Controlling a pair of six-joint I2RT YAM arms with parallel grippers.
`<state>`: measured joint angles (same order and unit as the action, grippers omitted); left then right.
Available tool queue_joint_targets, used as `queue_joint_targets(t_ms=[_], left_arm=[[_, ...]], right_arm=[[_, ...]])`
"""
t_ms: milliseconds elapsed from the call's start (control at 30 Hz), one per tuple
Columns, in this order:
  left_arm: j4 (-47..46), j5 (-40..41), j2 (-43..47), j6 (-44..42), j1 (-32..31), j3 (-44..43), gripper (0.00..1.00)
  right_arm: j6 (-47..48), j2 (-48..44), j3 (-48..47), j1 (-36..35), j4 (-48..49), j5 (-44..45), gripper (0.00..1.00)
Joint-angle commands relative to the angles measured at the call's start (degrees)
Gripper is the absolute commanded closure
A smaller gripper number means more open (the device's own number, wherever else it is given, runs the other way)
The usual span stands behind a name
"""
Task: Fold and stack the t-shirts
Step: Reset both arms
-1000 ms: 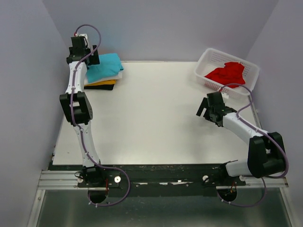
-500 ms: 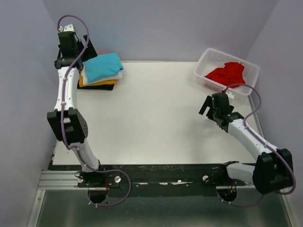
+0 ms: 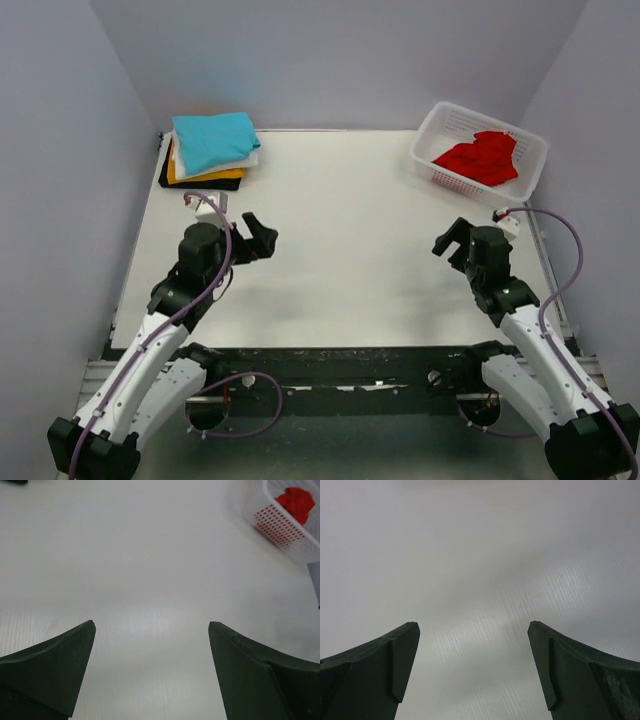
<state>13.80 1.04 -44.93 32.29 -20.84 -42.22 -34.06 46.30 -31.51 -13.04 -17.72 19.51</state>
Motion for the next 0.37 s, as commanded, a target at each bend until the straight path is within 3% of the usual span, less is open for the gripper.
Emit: queue_joint_targets(t_ms=[0, 133, 333], left_arm=[[8.83, 9.94, 8.07, 5.84, -2.45, 9.33, 0.01], [16.03, 16.87, 12.91, 7.16, -2.82, 12.04, 0.01], [10.15, 11.39, 17.68, 4.03, -2.89, 14.89, 0.01]], right_arm=[[-1.88, -5.18, 3.49, 0.13, 0.08, 1.20, 0.00], [-2.20, -7.48, 4.70, 0.16, 0.29, 1.12, 0.00], [-2.53, -9.28, 4.96, 0.12, 0.25, 0.87, 0.00]])
